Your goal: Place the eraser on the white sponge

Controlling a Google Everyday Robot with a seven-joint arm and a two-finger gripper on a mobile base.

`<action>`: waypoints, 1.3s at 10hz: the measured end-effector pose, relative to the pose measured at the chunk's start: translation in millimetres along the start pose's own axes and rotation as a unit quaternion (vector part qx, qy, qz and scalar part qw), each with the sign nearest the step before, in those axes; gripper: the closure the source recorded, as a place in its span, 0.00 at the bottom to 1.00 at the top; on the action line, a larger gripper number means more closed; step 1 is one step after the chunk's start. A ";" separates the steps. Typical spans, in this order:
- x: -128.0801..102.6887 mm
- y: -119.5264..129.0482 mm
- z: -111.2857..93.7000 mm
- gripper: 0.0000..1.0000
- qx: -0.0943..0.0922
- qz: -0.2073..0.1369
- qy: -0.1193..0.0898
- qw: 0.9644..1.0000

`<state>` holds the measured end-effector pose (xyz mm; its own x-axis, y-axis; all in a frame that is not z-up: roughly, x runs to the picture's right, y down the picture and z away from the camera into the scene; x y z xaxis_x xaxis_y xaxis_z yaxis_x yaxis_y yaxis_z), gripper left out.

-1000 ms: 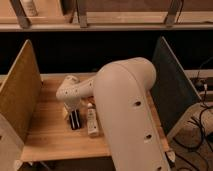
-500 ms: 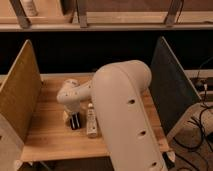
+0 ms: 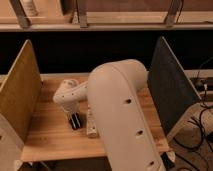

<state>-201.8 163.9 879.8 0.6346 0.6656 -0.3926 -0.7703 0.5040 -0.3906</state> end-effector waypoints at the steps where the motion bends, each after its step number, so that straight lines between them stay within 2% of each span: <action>1: -2.2 0.4 -1.5 0.88 0.001 -0.003 -0.004 1.000; 2: -10.4 1.3 -8.0 0.98 0.004 -0.005 -0.020 1.000; 3: -20.6 4.8 -18.5 1.00 0.005 -0.012 -0.043 0.999; 4: -30.7 9.0 -31.8 1.00 0.006 -0.022 -0.067 0.997; 6: -45.8 16.4 -68.4 1.00 0.017 -0.050 -0.121 0.991; 8: -40.7 5.2 -94.3 1.00 0.034 -0.045 -0.147 0.988; 11: -3.9 -47.8 -119.7 1.00 0.058 0.030 -0.158 0.985; 12: 17.3 -70.4 -126.0 1.00 0.062 0.069 -0.154 0.984; 13: 39.8 -92.5 -131.4 1.00 0.063 0.111 -0.151 0.980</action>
<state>-97.2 71.5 790.9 0.4179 0.8895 -0.1847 -0.9010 0.3797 -0.2096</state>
